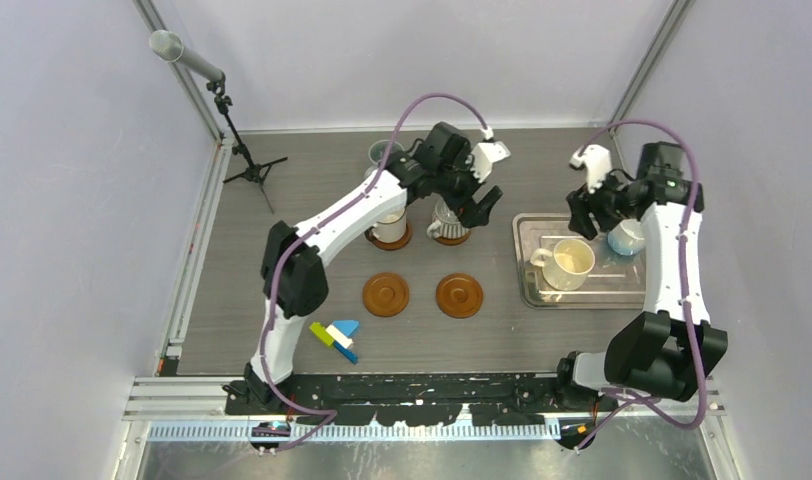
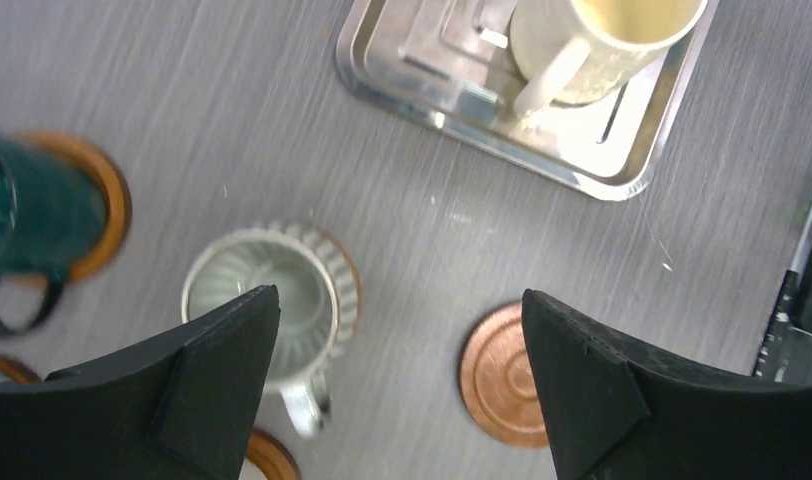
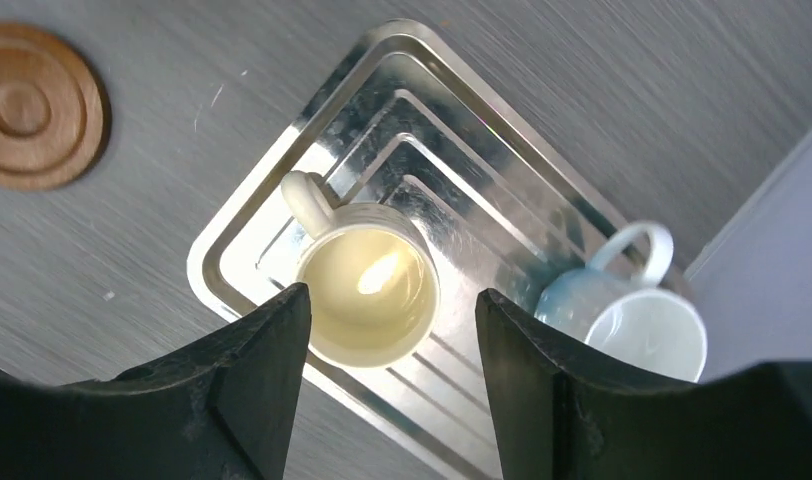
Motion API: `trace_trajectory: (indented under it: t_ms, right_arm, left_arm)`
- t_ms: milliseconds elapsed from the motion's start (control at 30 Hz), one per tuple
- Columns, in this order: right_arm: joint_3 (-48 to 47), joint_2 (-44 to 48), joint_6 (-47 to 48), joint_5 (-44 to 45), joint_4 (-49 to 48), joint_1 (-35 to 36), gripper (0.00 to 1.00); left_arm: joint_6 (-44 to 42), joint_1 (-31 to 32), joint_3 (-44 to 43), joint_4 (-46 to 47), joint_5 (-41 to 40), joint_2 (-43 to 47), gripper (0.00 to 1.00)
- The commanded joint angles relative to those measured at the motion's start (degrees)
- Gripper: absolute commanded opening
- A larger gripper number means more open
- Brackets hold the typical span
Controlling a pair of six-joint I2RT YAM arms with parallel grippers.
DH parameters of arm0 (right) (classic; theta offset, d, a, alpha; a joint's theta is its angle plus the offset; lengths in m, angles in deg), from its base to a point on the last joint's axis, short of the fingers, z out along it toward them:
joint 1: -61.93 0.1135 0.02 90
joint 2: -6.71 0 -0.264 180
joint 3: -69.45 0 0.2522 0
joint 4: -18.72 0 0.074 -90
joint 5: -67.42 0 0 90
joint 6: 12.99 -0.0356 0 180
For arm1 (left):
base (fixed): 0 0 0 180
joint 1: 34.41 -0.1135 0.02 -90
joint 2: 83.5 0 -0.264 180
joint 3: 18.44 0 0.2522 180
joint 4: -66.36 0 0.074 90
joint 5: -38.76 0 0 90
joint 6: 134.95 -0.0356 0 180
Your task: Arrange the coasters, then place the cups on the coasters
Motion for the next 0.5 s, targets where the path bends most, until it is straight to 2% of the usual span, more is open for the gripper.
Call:
trace_trajectory:
  t_ms: [0,100,167,333,467]
  right_arm:
    - [-3.79,0.8,-10.36,-10.0,2.72,-8.12,0.67]
    - [-4.94,0.27,-14.89,-14.12,3.46,-14.67,0.68]
    - [-5.67,-0.36,-17.21,-16.55,4.4,-19.25,0.69]
    - [-7.07,-3.12,-20.57,-18.67,5.15,-26.11,0.7]
    - [-7.27,-4.81,-19.3,-20.28,7.06,-29.0,0.7]
  left_arm:
    - [-11.78,4.56,-17.24,-13.36,3.86,-9.88,0.92]
    - [-16.54,7.83,-28.53,-20.3,2.09,-17.55,0.89]
    - [-19.9,9.69,-32.85,-21.5,0.17,-21.06,0.88]
    - [-24.61,13.45,-33.5,-13.79,-6.29,-24.49,0.88]
    - [-25.11,14.84,-36.42,-9.7,-8.99,-28.07,0.88]
